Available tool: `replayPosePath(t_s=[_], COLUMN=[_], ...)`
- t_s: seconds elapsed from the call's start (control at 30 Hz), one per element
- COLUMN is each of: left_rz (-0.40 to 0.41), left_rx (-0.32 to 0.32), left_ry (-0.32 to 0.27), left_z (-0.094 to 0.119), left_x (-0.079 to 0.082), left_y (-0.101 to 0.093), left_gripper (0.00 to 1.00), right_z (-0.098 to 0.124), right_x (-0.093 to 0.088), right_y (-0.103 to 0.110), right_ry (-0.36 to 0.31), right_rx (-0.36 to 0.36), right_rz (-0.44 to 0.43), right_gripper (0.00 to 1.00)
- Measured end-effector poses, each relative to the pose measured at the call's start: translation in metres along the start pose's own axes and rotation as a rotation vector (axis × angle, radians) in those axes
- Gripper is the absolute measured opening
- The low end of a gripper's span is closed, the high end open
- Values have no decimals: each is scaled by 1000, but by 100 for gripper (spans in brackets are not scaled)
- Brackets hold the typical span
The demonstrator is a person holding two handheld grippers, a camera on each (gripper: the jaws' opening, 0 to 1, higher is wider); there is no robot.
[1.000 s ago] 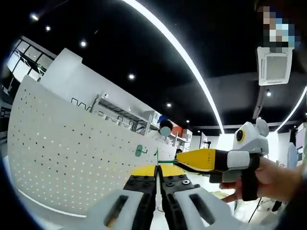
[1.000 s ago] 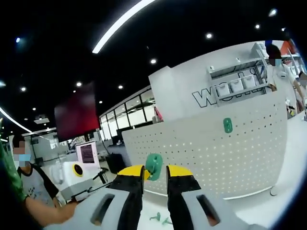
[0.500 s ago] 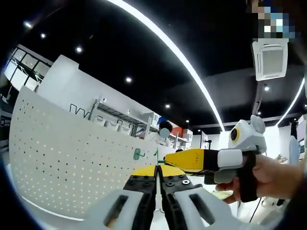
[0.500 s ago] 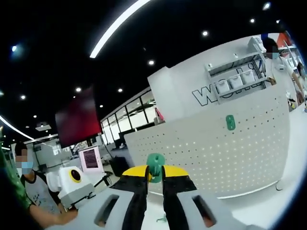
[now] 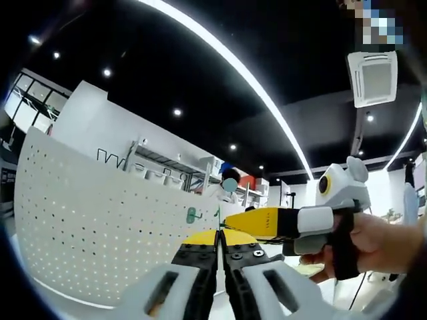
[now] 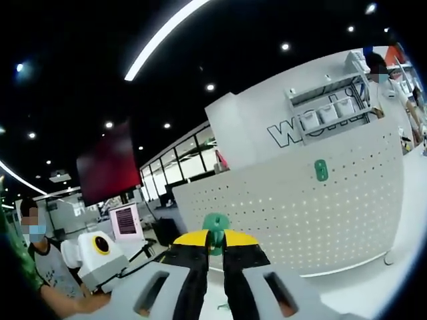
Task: Insert the hook assembly into the mounting plate slot until the hook locks in place.
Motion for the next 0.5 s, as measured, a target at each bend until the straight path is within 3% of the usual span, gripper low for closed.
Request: replayPosePath(t_s=[0.5], left_rz=[-25], left_rx=[-7], left_ry=[-3], left_z=[0], left_x=[1], left_y=[0], left_gripper=[2], right_z=[-1], right_x=[-1], right_y=[1], right_ry=[3], right_rx=[11], right_rz=[-20], right_gripper=[2])
Point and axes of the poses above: the point that each gripper's makers call its tool centre point, and the gripper's own axes: z roughly backward along the fingers, y roughly to its left, x roughly out of its top, the point moved 9 cm from there along z, roughly backward along the fingers, and after that the axes turned 13 degrees about -z, right-handed, at the moved point
